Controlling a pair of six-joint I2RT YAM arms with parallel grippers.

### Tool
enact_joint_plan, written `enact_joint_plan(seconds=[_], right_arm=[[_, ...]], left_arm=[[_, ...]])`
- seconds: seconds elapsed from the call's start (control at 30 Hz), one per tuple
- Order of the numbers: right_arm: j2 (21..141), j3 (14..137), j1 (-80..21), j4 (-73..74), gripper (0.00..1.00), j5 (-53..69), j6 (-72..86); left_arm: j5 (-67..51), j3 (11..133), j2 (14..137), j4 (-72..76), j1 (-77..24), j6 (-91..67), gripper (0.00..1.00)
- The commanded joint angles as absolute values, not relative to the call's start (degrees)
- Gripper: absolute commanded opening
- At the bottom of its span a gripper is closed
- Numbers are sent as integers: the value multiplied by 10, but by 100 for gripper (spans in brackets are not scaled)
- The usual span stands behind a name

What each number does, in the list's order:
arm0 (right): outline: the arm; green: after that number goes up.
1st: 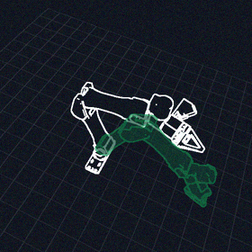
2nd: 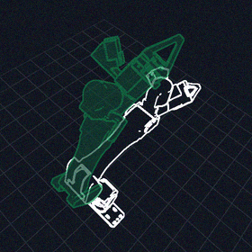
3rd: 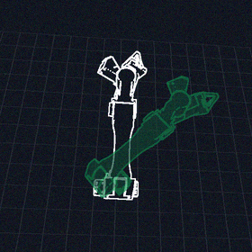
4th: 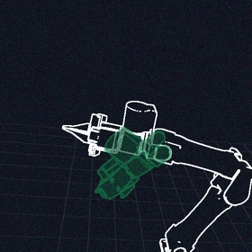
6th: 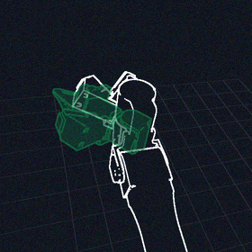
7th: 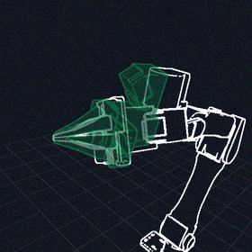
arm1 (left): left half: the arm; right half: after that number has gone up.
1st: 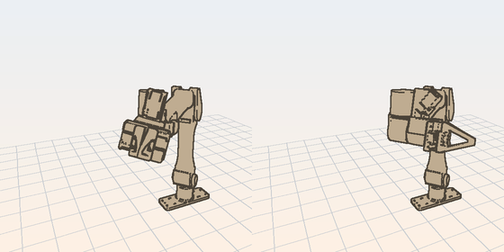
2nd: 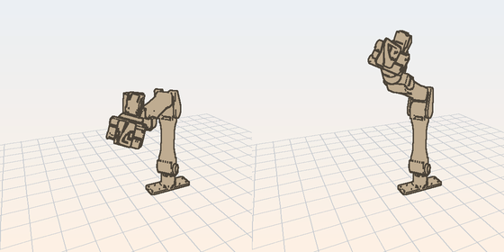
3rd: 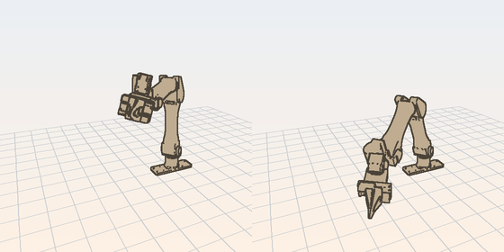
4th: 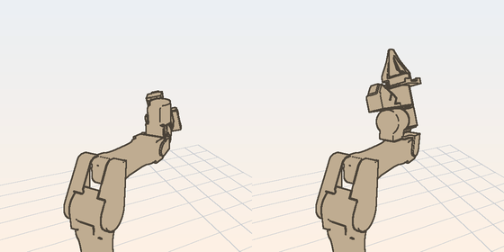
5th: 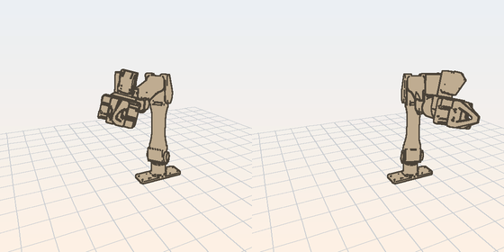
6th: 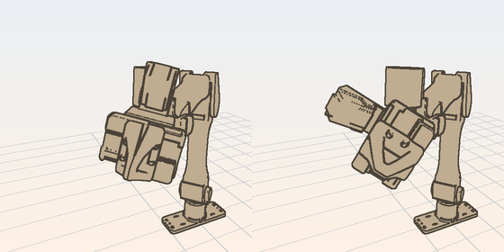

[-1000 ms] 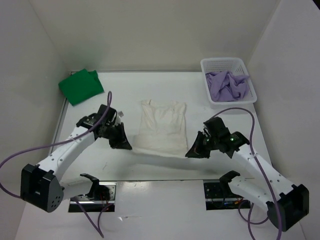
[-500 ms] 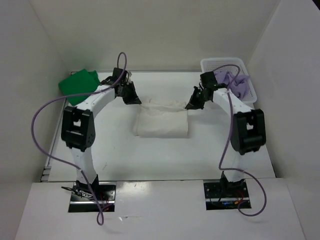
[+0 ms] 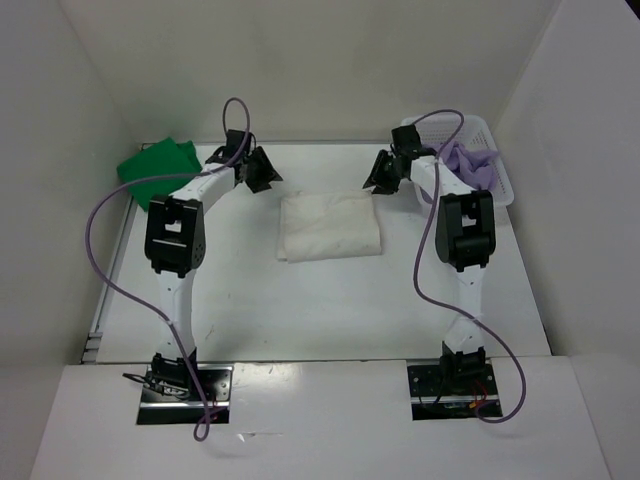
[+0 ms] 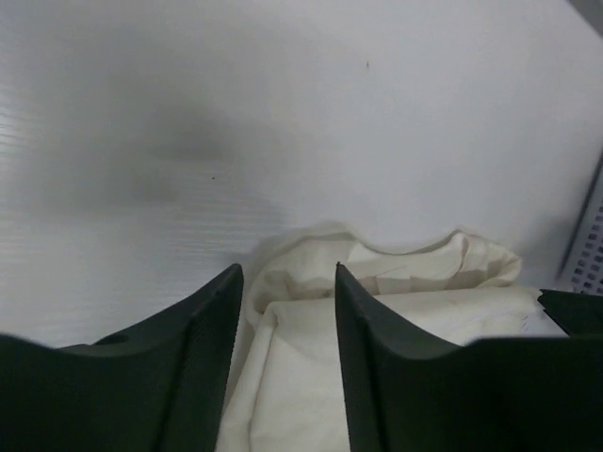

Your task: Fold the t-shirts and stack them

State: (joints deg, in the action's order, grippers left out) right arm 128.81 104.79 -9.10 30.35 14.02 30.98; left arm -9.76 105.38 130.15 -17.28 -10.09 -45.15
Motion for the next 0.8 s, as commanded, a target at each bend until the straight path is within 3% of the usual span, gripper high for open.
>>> enact_joint_plan(seconds=[0.0,0.03,0.13,0.2,0.37,0.4,0.5,0.63,0.77], right_arm=[[1250,1088,-94,287,43,131,305],[1238,1083,-94,287,51,131,300],[1198,1078,-99,293,63,120,286],[1173,1064,-99,301,64,114,279],[1155,1018,-145,301,11,181,285],[1168,1013,-150,301,7,197,285],[1199,1013,-163,280,5,278,305],[1243,1030,-169,259,5,284,320],[1319,1127,-169,298,3,258,300]], left_arm=[[-84,1033,1223,-115,-97,-461,53],[-90,1006,1193,-110,-97,-461,55],[-132,956,1145,-97,-110,-461,55],[-155,913,1131,-91,-146,-461,53],[-231,851,1124,-57,-216,-487,52],[-231,851,1132,-57,-231,-487,52],[-252,819,1149,-51,-243,-487,52],[-252,774,1149,-45,-243,-487,52],[-252,728,1143,-19,-243,-499,52]])
